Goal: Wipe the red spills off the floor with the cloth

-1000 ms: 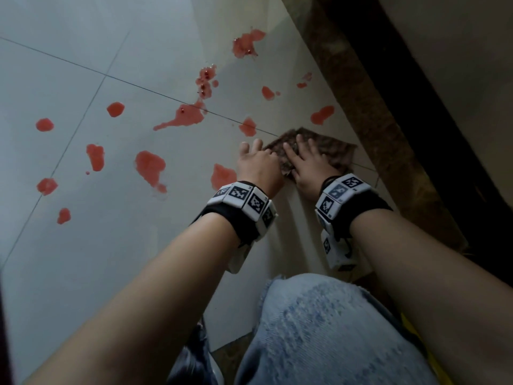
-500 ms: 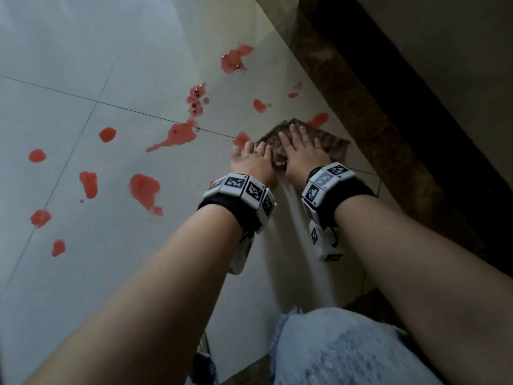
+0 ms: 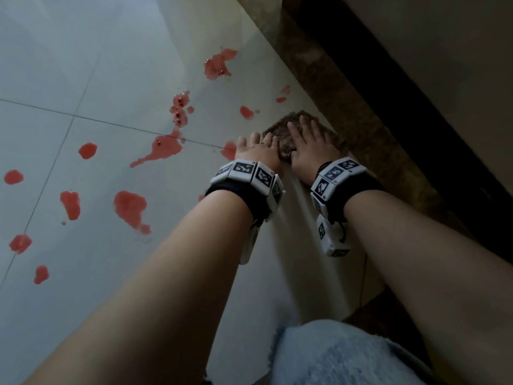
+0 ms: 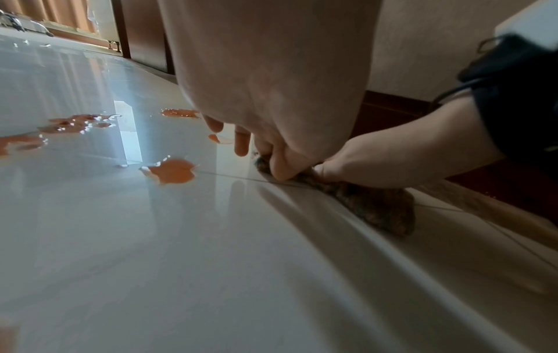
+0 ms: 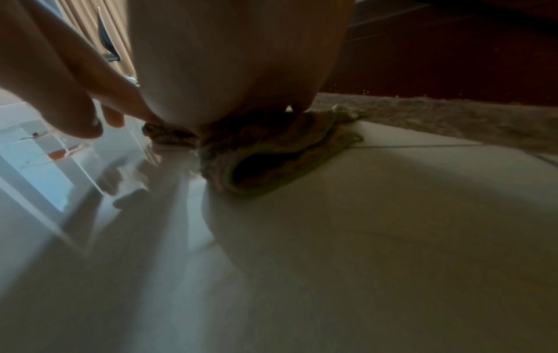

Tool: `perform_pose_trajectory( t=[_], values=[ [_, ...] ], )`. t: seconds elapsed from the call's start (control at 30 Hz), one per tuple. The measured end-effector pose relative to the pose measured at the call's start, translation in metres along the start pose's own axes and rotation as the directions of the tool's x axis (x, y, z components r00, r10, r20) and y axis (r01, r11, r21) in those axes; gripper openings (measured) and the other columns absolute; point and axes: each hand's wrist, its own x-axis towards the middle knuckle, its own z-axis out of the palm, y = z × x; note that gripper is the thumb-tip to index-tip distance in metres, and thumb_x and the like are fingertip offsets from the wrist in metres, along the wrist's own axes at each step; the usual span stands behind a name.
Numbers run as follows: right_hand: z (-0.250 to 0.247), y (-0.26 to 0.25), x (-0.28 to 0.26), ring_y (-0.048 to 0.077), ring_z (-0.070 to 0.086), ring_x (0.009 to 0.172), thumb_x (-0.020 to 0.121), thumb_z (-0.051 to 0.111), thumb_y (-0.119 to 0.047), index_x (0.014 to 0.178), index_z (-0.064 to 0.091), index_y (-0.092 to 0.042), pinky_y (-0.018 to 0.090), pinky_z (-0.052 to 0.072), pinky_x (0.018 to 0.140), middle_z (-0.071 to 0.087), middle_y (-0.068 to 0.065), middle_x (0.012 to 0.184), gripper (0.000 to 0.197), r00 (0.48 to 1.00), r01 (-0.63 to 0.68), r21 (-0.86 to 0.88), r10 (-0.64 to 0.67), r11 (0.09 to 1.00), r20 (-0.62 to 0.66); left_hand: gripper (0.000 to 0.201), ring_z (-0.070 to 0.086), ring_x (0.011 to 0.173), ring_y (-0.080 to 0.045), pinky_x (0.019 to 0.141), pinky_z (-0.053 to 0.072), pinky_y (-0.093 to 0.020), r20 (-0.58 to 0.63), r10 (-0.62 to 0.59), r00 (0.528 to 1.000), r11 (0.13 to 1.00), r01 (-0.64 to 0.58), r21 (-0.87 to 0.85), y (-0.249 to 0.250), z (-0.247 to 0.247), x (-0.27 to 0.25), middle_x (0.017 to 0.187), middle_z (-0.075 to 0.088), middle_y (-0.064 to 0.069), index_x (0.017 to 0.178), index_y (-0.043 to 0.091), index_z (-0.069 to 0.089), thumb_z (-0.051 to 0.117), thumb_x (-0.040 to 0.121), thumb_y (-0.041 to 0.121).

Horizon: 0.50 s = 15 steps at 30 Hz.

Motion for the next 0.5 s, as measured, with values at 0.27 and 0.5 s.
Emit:
perform_pose_trajectory(
  t=[0.27,0.5],
  values=[
    [-0.012,0.009,0.014,0.021,-0.008,0.148,0.098,0.031,-0.022,0.152,-0.002,-0.024,0.041,0.005,0.120,-0.012,0.001,0.160,0.063,0.998,-0.061,0.130,0.058,0.990,0.020,0.066,0.009,0.144,-0.023,0.113,0.014,-0.043,0.040,0.037,0.999,0.999,-0.036,-0.027,0.006,-0.019,0.017,0.160,0.003,0.002,0.152,0.016,0.003,0.036,0.097,0.030],
    [-0.010,0.011,0.011,0.022,-0.012,0.148,0.098,0.032,-0.020,0.152,-0.006,-0.023,0.048,0.011,0.120,-0.015,0.001,0.159,0.065,0.987,-0.155,0.170,0.145,0.973,0.069,0.063,0.012,0.143,-0.022,0.113,0.015,-0.042,0.008,0.073,0.997,0.997,-0.073,-0.016,0.012,-0.014,0.018,0.160,0.006,0.002,0.152,0.016,0.005,0.033,0.097,0.028]
  ],
)
